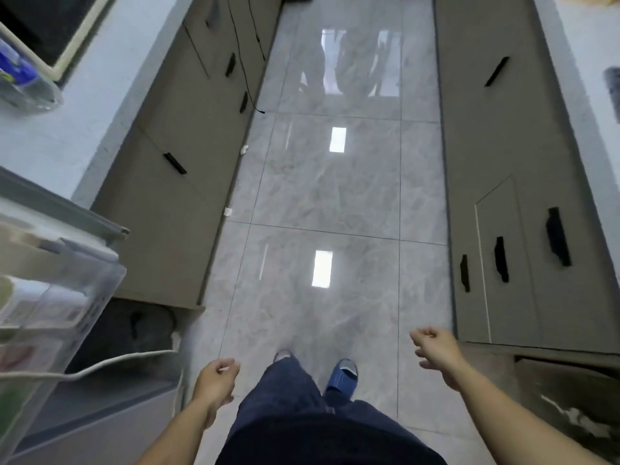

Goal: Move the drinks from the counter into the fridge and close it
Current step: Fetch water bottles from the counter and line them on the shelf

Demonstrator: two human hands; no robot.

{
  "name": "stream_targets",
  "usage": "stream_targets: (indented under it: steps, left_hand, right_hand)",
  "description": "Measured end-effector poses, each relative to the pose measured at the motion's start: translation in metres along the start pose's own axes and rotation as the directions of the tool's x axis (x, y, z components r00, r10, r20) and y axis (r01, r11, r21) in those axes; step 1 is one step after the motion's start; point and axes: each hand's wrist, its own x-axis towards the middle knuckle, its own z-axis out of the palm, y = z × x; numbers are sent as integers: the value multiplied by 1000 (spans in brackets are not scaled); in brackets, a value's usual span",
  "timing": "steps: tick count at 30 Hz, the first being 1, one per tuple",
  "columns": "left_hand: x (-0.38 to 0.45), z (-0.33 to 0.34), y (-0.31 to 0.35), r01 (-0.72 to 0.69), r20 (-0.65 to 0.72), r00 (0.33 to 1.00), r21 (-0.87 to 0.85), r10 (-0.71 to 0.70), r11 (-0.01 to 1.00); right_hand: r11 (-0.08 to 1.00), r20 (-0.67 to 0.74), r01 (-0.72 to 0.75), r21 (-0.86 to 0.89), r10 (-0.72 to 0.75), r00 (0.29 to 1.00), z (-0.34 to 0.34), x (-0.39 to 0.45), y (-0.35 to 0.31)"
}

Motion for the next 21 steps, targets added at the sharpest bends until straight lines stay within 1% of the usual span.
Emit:
stream_targets:
  steps: [2, 7, 10, 15, 17, 21]
  left_hand:
    - [9, 5, 14, 33, -16, 999, -17, -33, 999]
    - [41, 20, 49, 121, -5, 993, -63, -122, 991]
    - [65, 29, 83, 139, -17, 990, -119, -142, 983]
    - [103, 25, 158, 168, -16, 985, -189, -174, 967]
    - [118, 19, 194, 150, -28, 987, -227, -161, 962]
    - [142, 6, 264, 129, -16, 989, -365, -145, 922]
  right_hand:
    - [999, 19, 42, -7, -42, 999, 0, 21, -41]
    - [992, 81, 106, -71, -100, 992, 8, 71, -133]
    - [987, 104, 134, -91, -124, 987, 17, 98, -185]
    - [966, 129, 159, -203, -134, 982, 21, 123, -263]
    - [947, 143, 185, -263, -151, 978, 25, 134, -293]
    - [917, 172, 205, -342, -154, 973, 30, 162, -351]
